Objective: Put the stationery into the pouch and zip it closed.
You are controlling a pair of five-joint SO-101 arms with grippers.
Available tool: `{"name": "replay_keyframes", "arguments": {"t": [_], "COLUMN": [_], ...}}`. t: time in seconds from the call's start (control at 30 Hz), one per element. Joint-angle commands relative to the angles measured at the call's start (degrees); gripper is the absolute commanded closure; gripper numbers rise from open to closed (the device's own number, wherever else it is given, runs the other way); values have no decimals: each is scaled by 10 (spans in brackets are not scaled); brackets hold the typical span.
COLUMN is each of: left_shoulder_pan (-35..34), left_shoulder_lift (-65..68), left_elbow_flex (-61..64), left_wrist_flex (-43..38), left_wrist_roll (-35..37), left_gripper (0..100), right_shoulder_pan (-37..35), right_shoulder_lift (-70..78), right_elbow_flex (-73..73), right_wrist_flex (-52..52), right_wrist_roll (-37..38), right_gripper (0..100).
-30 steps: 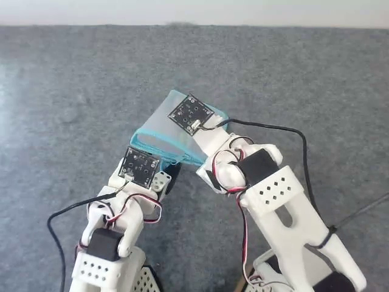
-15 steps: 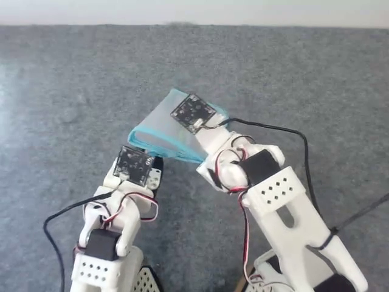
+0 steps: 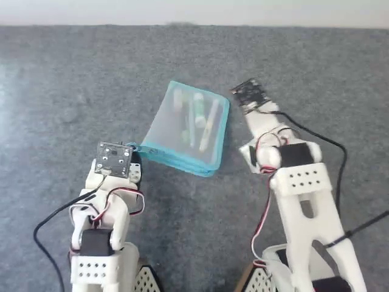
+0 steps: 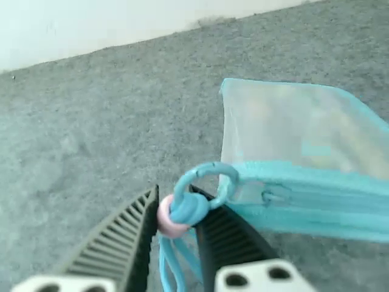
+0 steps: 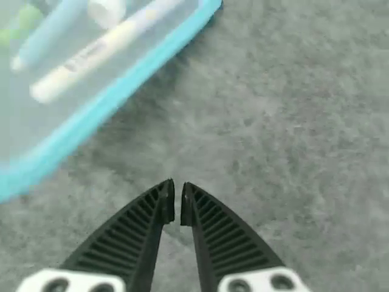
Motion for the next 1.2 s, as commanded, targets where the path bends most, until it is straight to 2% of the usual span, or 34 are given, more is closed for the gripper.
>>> {"name": "replay_keyframes", "arguments": {"t": [0.0, 0.1, 0.27, 0.33, 0.47, 0.7, 0.83, 0.93, 1.07, 1.17], "left_shoulder_pan": [-1, 25, 100, 127, 156, 158, 143, 101, 72, 85], "left_shoulder_lift": [-6, -6, -6, -5, -4, -6, -4, -4, -3, -3], "left_elbow_flex": [-22, -17, 12, 20, 23, 22, 22, 21, 20, 19], "left_wrist_flex": [-18, -18, -18, -18, -17, -15, -18, -35, -54, -54], "left_wrist_roll": [-4, -4, -7, -8, -8, -8, -5, -2, 18, 20], "left_gripper": [988, 958, 738, 706, 706, 709, 771, 806, 811, 812], "right_shoulder_pan": [28, 26, 7, 4, 7, 7, 2, 7, -7, -73], "right_shoulder_lift": [23, 65, 98, 95, 80, 81, 74, 65, -37, -160], "right_elbow_flex": [-17, -31, -42, -41, -38, -34, -29, -32, -29, 11], "right_wrist_flex": [-13, -16, -16, -15, -13, -15, -14, -9, 47, 81], "right_wrist_roll": [7, -2, -36, -42, -43, -50, -55, -57, -25, 17], "right_gripper": [992, 991, 957, 901, 831, 831, 832, 832, 831, 828]}}
